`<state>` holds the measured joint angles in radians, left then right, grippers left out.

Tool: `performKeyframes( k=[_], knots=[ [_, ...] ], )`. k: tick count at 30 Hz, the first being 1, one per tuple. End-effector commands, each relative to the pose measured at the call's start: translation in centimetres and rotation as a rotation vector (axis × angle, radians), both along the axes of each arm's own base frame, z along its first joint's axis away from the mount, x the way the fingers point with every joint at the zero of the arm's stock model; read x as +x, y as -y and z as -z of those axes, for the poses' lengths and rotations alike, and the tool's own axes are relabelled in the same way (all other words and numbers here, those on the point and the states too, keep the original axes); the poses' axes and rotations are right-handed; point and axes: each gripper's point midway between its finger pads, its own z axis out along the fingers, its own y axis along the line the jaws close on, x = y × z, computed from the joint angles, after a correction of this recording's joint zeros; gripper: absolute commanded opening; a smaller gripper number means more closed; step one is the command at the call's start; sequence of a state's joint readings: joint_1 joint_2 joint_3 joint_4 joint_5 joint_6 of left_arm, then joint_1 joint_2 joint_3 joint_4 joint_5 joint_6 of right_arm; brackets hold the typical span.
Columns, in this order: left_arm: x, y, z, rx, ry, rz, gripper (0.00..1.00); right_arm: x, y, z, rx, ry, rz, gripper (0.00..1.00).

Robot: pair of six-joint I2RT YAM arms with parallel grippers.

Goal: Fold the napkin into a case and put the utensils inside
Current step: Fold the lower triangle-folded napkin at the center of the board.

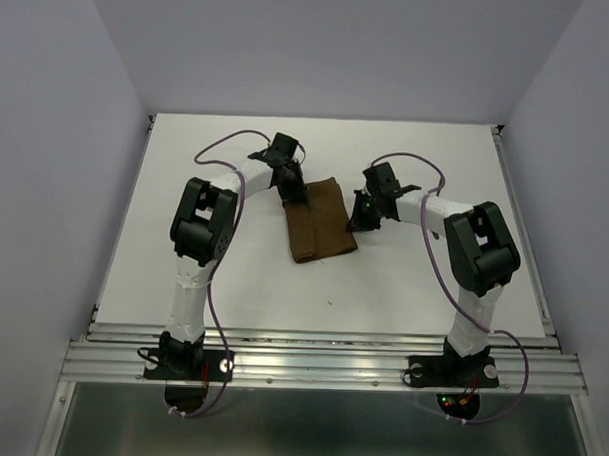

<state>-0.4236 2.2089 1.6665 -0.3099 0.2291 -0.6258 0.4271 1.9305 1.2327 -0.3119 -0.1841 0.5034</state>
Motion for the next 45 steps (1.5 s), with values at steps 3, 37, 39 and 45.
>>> performKeyframes(
  k=[3, 37, 39, 45],
  knots=[
    [-0.4, -0.3, -3.3, 0.0, 0.036, -0.019, 0.0, -1.4, 0.0, 1.3, -0.009, -0.052, -0.014, 0.01],
    [1.5, -0.4, -4.2, 0.014, 0.063, -0.072, 0.0, -2.3, 0.4, 1.9, -0.018, -0.066, -0.022, 0.01],
    [1.5, -0.4, -4.1, 0.016, 0.062, -0.076, 0.0, -2.4, 0.4, 2.0, -0.019, -0.07, -0.023, 0.01],
    [1.8, -0.8, -4.8, 0.014, 0.073, -0.107, 0.0, -2.5, 0.5, 2.1, -0.02, -0.073, -0.023, 0.01]
  ],
)
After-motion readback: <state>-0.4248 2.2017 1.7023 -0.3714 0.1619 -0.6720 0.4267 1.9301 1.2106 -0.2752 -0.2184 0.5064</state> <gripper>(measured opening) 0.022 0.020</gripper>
